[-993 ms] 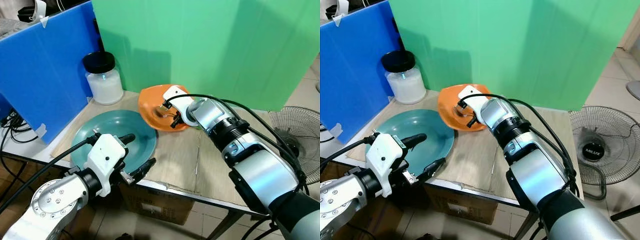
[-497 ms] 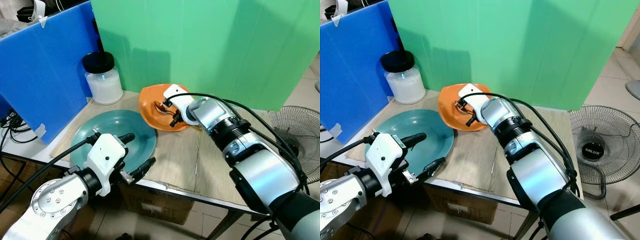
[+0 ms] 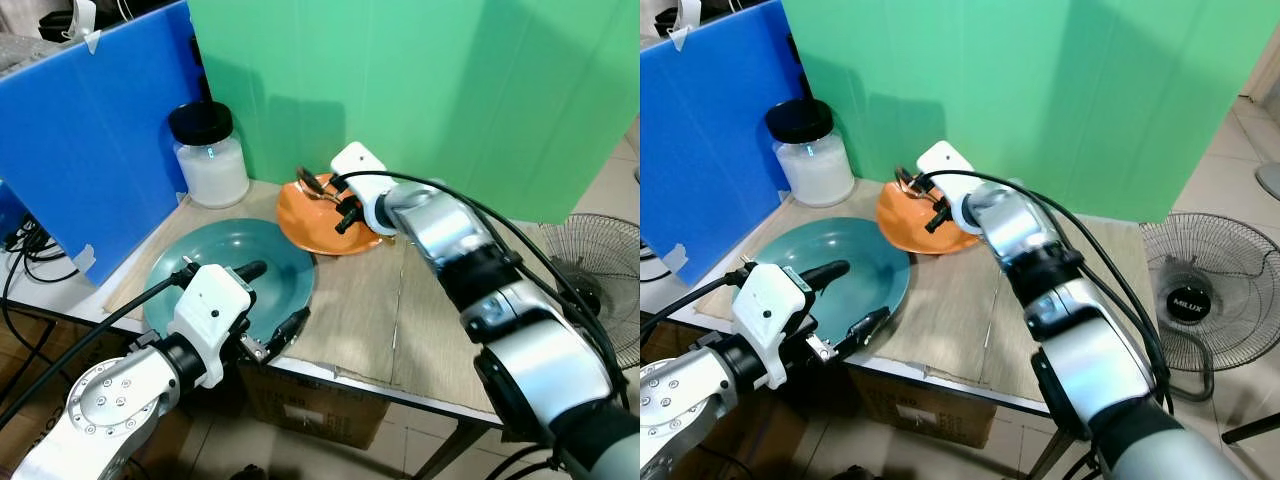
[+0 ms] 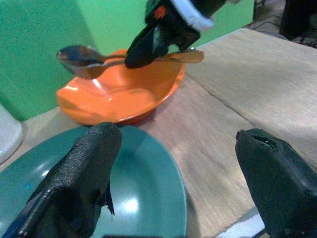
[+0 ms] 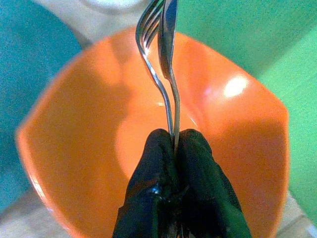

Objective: Setting the table

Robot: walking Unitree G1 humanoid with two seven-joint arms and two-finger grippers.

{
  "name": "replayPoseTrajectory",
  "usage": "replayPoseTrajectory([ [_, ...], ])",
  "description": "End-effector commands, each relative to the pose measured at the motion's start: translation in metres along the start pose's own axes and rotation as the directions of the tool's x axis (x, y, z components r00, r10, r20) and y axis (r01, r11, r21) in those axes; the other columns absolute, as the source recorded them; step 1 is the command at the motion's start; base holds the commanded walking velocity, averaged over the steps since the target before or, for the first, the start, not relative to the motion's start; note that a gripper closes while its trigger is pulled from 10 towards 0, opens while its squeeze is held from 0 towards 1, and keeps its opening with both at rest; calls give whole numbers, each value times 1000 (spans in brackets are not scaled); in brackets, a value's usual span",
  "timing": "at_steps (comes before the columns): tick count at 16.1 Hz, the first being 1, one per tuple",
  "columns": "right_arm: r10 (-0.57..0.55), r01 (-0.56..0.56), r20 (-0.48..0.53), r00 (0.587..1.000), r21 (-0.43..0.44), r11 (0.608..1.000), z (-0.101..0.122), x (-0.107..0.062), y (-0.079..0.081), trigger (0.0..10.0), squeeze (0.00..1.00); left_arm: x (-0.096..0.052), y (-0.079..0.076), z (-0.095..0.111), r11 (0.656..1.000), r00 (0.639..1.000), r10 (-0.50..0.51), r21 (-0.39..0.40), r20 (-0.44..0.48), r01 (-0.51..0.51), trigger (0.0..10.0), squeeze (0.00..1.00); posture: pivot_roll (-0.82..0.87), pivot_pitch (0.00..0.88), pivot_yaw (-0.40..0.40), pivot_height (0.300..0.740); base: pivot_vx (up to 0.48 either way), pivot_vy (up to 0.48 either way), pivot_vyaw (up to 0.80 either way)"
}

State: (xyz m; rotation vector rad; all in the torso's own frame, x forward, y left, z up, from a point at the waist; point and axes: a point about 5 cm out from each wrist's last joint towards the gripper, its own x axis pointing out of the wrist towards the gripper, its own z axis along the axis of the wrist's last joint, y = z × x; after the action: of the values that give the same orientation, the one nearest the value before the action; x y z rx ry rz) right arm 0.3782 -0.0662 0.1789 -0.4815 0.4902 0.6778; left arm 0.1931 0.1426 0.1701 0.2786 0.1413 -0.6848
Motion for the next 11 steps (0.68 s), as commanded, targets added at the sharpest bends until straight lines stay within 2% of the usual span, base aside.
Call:
replayPoseTrajectory([
  [1, 10, -11, 35, 999, 28, 1000, 2, -5, -1, 10000, 0, 0, 2, -3, 1000, 1000, 26, 9, -12, -25, 10000, 0, 3, 0, 33, 740, 0, 0, 0],
  [3, -3, 3, 25, 1000, 30, 1000, -5, -5, 0, 10000, 86, 2, 3, -3, 999, 999, 31, 11, -8, -31, 10000, 0, 3, 0, 34, 740, 0, 0, 0],
  [4, -9, 8, 40, 999, 48, 999, -5, -6, 0, 10000, 255, 3, 3, -2, 999, 999, 34, 13, -5, -34, 10000, 0, 6, 0, 32, 740, 0, 0, 0],
  [5, -13, 9, 58, 998, 78, 997, -4, -9, -2, 10000, 227, 3, 3, -2, 999, 999, 37, 14, -2, -37, 10000, 0, 6, 0, 30, 740, 0, 0, 0],
  [6, -8, -1, 73, 997, 127, 992, -7, -12, -3, 10000, 12, 2, 2, -2, 999, 999, 41, 13, -3, -41, 10000, 0, 3, 0, 32, 740, 0, 0, 0],
  [11, -23, 16, 53, 998, 128, 992, -13, -11, 2, 10000, 0, 3, 2, -3, 999, 999, 47, 14, -3, -47, 10000, 0, 3, 0, 30, 740, 0, 0, 0],
])
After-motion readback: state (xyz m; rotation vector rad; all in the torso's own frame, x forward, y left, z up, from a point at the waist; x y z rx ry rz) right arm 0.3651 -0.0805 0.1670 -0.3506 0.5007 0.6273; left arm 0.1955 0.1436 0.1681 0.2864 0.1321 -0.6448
